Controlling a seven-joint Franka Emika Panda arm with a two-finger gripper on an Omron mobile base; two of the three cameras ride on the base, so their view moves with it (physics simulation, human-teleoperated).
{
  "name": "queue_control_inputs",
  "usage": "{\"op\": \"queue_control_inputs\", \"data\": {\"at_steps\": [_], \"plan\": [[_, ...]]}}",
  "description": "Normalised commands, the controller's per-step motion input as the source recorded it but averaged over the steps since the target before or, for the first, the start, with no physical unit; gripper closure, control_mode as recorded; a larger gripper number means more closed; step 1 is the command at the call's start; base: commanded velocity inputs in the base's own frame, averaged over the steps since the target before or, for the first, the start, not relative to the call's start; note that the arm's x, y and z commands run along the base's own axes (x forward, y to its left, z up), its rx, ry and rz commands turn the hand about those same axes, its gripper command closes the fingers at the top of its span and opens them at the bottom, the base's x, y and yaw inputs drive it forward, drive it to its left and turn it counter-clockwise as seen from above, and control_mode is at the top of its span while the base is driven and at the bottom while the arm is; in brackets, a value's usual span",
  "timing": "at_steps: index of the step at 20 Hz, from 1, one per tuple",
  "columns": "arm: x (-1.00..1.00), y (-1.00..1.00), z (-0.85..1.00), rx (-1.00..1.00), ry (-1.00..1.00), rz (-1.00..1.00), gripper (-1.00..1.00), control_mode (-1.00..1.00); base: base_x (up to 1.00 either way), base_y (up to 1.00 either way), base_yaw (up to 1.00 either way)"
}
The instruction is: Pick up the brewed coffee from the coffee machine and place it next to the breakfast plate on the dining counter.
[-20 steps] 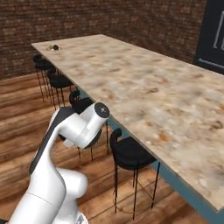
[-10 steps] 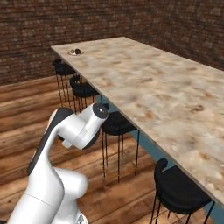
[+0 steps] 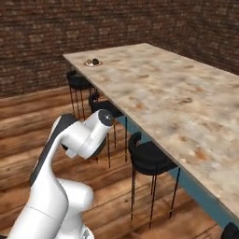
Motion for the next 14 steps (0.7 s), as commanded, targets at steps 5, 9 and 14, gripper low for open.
{"op": "queue_control_inputs", "data": {"at_steps": [5,9,14], "plan": [[0.00,0.00,0.00,0.00,0.00,0.00,1.00,1.00,1.00,0.79,-0.07],[0.00,0.00,0.00,0.00,0.00,0.00,1.00,1.00,1.00,0.70,-0.19],[0.00,0.00,0.00,0.00,0.00,0.00,1.00,1.00,1.00,0.65,-0.30]]}}
